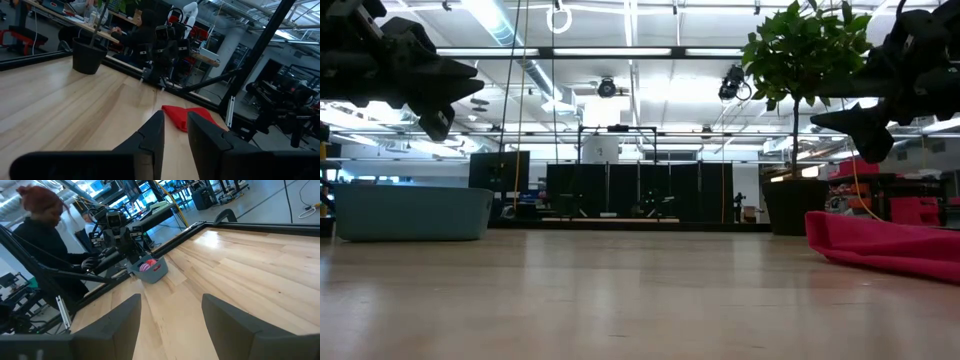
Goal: Pick and placing Produce into tupperware
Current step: Return to Home Position
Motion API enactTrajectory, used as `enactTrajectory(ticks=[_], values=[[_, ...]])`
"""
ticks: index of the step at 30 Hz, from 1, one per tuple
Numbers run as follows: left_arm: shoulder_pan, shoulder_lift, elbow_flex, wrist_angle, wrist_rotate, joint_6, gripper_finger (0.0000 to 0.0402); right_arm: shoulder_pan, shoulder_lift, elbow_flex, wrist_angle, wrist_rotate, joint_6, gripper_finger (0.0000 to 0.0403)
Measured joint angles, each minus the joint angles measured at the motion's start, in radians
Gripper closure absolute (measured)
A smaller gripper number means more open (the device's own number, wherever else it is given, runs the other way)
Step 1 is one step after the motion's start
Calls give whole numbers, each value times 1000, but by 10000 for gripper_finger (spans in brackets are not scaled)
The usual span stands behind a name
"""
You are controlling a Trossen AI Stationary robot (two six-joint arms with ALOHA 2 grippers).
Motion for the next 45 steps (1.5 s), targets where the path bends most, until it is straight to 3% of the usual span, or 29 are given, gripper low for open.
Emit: enactTrajectory(ticks=[45], values=[[0,0,0,0,0,0,311,0,0,0,0,0,0,183]])
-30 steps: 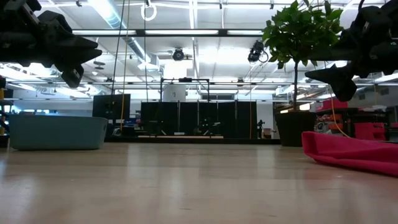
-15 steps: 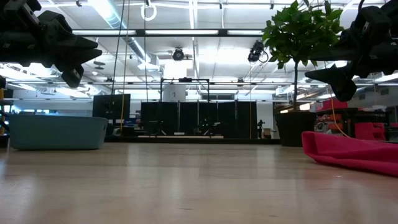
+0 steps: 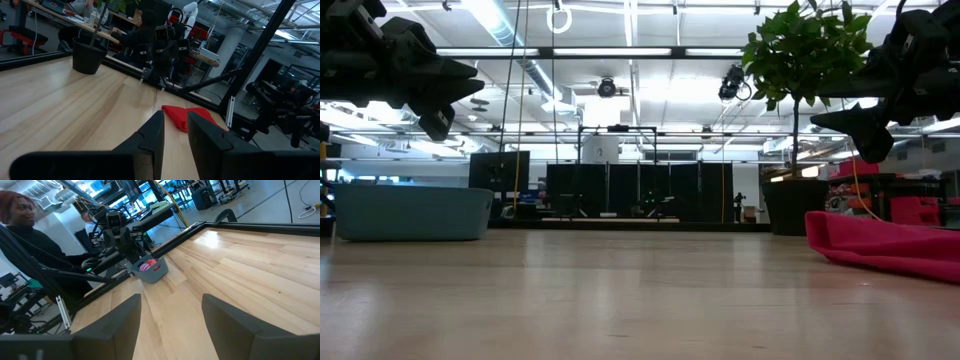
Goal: Pick and placing Produce into tupperware
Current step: Return to Home Position
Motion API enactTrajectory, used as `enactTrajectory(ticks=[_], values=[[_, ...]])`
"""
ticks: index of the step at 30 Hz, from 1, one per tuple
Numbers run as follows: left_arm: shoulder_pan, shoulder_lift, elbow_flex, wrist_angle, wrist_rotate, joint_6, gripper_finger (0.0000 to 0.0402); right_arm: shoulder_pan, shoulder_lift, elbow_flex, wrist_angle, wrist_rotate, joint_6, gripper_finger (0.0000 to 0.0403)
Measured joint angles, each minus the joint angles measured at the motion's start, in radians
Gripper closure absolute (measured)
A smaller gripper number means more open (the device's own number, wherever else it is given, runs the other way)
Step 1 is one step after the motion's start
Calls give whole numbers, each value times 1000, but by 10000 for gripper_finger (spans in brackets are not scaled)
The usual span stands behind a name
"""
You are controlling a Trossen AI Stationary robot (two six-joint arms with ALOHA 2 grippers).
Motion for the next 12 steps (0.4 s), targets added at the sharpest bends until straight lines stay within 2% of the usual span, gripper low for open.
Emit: enactTrajectory(ticks=[12], values=[[0,0,0,0,0,0,320,0,0,0,0,0,0,183]])
